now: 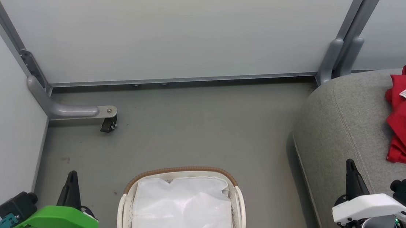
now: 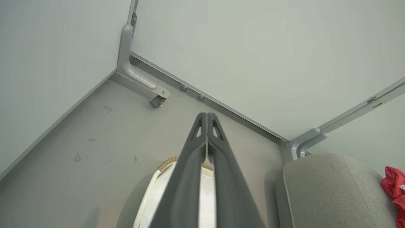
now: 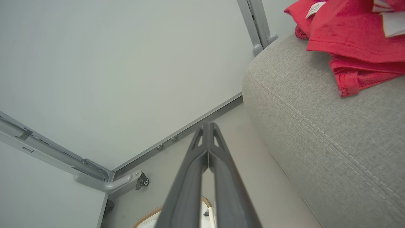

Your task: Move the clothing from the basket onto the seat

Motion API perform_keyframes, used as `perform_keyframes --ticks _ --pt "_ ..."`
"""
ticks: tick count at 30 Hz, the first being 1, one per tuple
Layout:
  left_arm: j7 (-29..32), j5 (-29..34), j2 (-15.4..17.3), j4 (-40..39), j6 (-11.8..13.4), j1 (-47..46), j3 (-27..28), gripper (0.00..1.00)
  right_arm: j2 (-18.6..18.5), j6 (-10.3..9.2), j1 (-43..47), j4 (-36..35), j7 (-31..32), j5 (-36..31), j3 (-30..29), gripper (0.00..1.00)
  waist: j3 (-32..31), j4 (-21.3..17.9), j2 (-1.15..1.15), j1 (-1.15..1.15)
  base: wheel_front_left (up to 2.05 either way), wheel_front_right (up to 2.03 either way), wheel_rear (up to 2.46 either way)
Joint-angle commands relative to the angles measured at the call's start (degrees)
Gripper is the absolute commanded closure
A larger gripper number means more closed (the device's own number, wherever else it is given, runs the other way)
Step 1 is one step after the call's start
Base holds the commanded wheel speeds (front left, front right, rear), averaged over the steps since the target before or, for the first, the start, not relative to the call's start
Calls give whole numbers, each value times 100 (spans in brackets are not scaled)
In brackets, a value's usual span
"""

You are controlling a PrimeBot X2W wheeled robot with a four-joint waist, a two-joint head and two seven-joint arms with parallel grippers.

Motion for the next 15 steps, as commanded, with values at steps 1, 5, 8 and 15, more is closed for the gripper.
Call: perform_keyframes --ticks 1,5,8,15 --pt "40 -193 21 -113 -46 -172 50 100 -46 -2 -1 -122 42 227 -3 100 -2 -1 0 0 0 0 0" --pt "125 -510 22 -148 -62 -195 82 100 -48 -2 22 -172 129 573 -5 100 -9 -4 0 0 0 0 0" --pt "192 -751 23 -172 -77 -210 106 100 -49 -2 35 -209 195 831 -7 100 -14 -6 0 0 0 0 0" --pt "329 -1243 26 -223 -108 -239 162 100 -52 -3 71 -284 329 1373 -13 100 -26 -11 0 0 0 0 0"
